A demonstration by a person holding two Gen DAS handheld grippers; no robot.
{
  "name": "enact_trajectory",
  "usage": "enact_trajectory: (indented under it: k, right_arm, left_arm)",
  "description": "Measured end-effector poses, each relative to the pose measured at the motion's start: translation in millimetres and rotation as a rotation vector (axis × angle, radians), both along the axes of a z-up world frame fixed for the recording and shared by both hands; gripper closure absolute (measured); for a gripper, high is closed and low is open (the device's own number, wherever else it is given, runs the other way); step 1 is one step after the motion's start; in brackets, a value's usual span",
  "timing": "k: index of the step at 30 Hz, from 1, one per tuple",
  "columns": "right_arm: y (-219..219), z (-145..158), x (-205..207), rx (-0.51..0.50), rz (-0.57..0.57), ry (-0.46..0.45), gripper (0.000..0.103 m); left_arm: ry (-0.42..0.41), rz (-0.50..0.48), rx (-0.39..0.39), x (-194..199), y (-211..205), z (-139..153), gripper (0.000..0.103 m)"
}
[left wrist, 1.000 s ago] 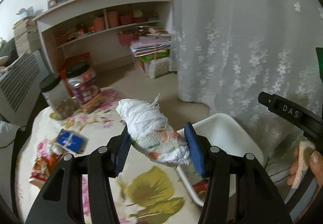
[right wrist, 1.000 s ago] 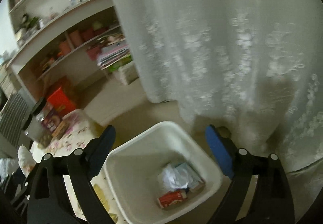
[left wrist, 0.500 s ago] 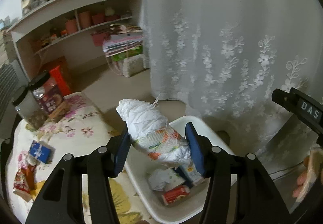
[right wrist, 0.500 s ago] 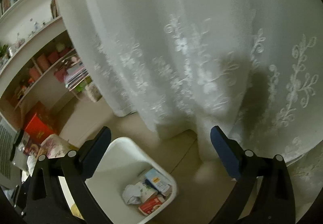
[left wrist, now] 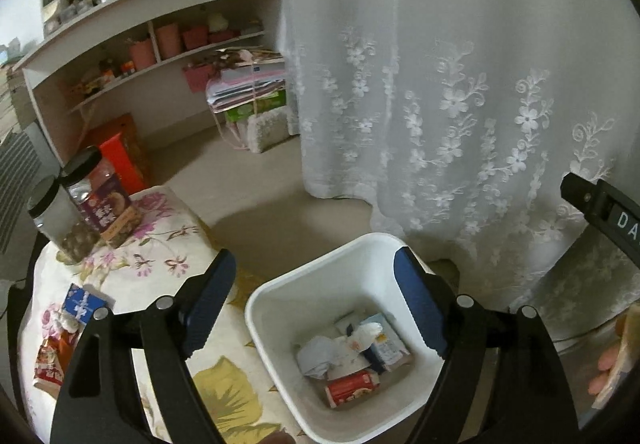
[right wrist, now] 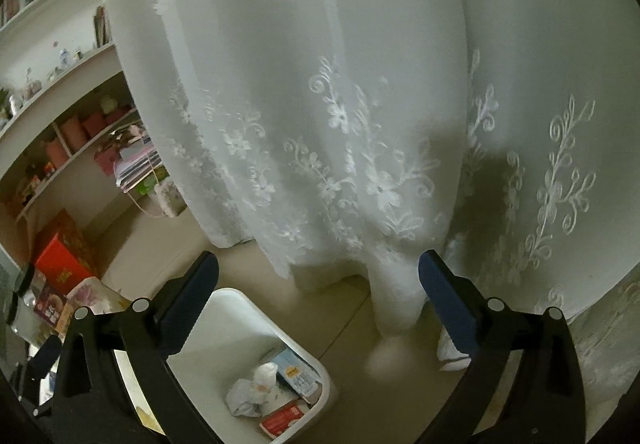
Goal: Collect trash
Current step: 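Release the crumpled paper into the bin with the right gripper while the left gripper releases the diaper, then move the left gripper to the table and grasp the red noodle snack bag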
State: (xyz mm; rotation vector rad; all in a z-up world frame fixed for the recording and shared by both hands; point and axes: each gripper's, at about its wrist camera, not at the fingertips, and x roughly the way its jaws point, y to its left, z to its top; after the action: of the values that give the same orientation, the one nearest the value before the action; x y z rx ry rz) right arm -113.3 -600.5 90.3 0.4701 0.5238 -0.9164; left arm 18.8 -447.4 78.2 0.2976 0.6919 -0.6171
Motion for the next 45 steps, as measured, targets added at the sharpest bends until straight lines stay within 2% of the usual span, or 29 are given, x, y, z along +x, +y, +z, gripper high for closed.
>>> enact_trajectory:
  k: [6, 15, 23, 28, 34, 45]
  right_arm:
    - [25, 3, 18, -0.048, 0.052, 0.044, 0.007]
    - [80, 15, 52, -0.103, 0.131, 0.045, 0.007]
    - [142, 13, 90, -0.156, 0.266, 0.101, 0.007]
    - [181, 2, 116, -0.151, 0.350, 0.131, 0.007]
    - [213, -4, 139, -0.116, 0.425, 0.115, 0.007]
    - [287, -38, 187, -0.044, 0.629, 0.201, 0.007]
  left_arm:
    - [-0.044, 0.053, 0.005, 6, 27, 10, 0.019]
    - [-0.094, 0.172, -0.018, 24, 88, 31, 0.017]
    - [-0.074, 0.284, -0.033, 49, 149, 33, 0.016]
    - [-0.058, 0.348, -0.024, 60, 183, 23, 0.016]
    - [-0.034, 0.440, 0.036, 74, 234, 4, 0.016]
    - [0.108, 0.645, 0.171, 118, 342, -53, 0.016]
